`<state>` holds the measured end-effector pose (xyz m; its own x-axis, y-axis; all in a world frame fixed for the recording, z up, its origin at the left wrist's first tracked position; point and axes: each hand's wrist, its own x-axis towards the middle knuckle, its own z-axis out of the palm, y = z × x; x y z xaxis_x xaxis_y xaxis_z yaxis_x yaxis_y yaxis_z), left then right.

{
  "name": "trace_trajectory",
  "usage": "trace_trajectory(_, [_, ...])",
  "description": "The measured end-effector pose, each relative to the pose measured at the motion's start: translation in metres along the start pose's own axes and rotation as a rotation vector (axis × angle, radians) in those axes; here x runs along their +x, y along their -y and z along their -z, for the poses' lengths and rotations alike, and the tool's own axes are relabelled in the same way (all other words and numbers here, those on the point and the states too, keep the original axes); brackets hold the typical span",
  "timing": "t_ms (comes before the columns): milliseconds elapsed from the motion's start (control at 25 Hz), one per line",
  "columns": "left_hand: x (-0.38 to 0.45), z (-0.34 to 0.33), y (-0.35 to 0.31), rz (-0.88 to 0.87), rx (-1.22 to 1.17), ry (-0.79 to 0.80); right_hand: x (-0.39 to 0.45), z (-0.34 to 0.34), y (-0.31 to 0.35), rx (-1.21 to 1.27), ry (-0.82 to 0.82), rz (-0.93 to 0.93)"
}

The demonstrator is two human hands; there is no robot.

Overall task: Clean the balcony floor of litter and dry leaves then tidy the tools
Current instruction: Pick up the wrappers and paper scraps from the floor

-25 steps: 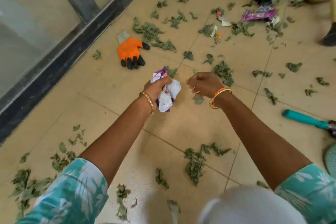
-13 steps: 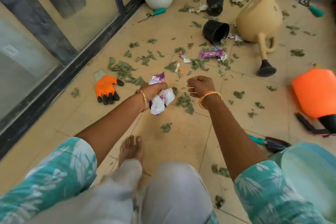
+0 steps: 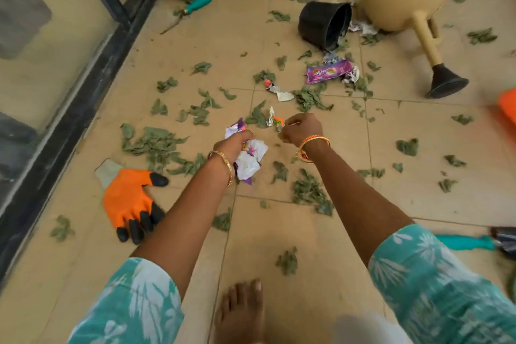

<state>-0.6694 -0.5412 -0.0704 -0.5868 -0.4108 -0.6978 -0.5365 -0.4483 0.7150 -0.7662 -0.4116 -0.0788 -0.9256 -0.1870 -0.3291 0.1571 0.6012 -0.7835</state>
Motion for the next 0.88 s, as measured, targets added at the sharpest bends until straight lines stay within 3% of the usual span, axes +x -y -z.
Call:
trace_trajectory(280, [0.064, 0.002, -0.018, 0.041, -0.034, 0.090, 0.056, -0.035, -0.008, -0.448, -0.009, 0.078])
trace_trajectory(480, [0.075, -0.006, -0.035, -0.109, -0.013, 0.165, 0.052, -0.022, -0.010, 0.015, -0.199, 0.087])
trace_trajectory(680, [0.073, -0.026, -0.037, -0.135, -0.034, 0.242, 0.034, -0.021, 0.001, 0.183, 0.027, 0.213])
trace_trajectory(880, [0.090, -0.025, -0.041, -0.116, 0.021, 0.057, 0.047, -0.013, 0.011, 0.183, 0.063, 0.196])
